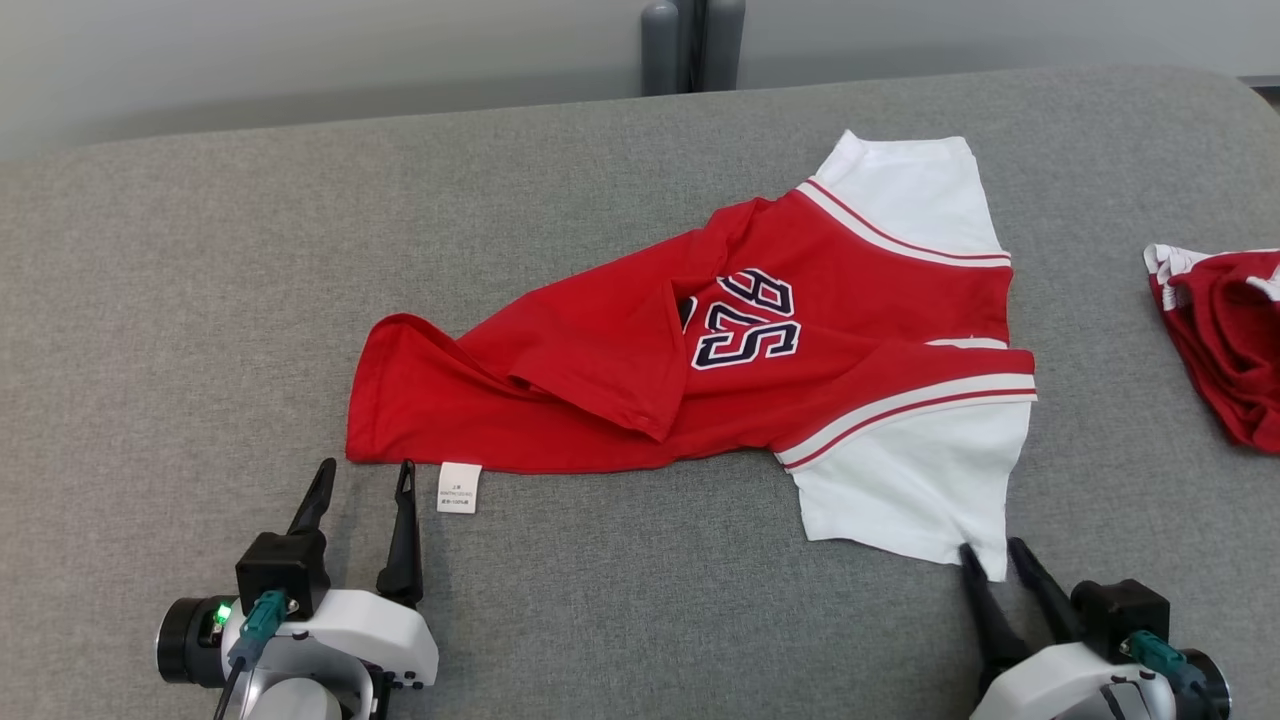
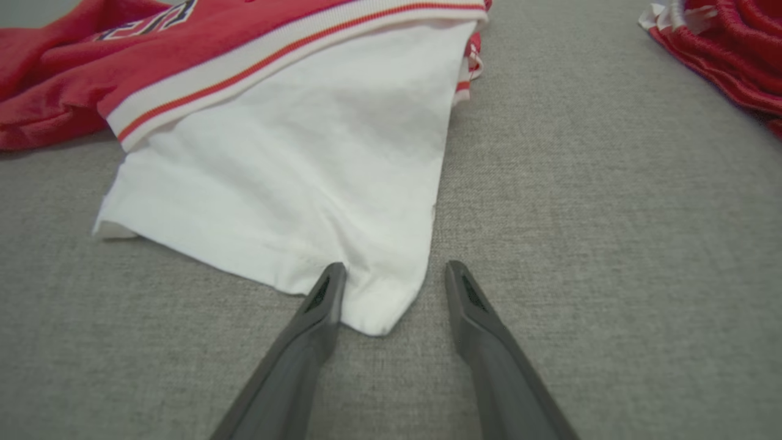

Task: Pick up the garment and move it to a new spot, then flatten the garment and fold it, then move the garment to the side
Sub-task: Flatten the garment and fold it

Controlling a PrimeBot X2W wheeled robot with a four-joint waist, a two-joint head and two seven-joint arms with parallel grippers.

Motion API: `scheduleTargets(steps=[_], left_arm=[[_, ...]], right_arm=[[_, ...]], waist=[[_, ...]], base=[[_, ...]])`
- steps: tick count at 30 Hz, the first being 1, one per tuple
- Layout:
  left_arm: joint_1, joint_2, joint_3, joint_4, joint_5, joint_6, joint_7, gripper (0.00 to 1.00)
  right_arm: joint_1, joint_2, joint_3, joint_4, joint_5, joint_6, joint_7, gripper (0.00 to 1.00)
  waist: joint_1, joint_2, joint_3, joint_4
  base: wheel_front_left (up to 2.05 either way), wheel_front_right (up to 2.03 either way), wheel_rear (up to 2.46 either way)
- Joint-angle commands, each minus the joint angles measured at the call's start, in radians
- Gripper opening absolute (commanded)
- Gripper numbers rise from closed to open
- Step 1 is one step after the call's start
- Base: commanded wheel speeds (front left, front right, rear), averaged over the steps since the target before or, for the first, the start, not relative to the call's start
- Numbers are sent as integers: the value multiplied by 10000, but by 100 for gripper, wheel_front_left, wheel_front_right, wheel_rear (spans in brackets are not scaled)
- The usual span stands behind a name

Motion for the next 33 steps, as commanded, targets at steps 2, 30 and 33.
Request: scheduleTargets(steps=[2,30,33], left_arm=[[-223,41,27,58,-20,18,2,100],[-1304,23,959,2350,-585,-270,36,0],[-1143,23,882,2211,-622,-302,28,0]], right_arm=[[-50,-45,150,329,142,-7,104,0],[-548,-67,-630,-1373,96,-7,53,0],[-559,-67,-690,-1562,209,-7,53,0]], waist=[[0,0,102,-35],[0,0,909,-634],[0,0,737,-576]], base=[[0,0,0],[0,0,0],[0,0,0]])
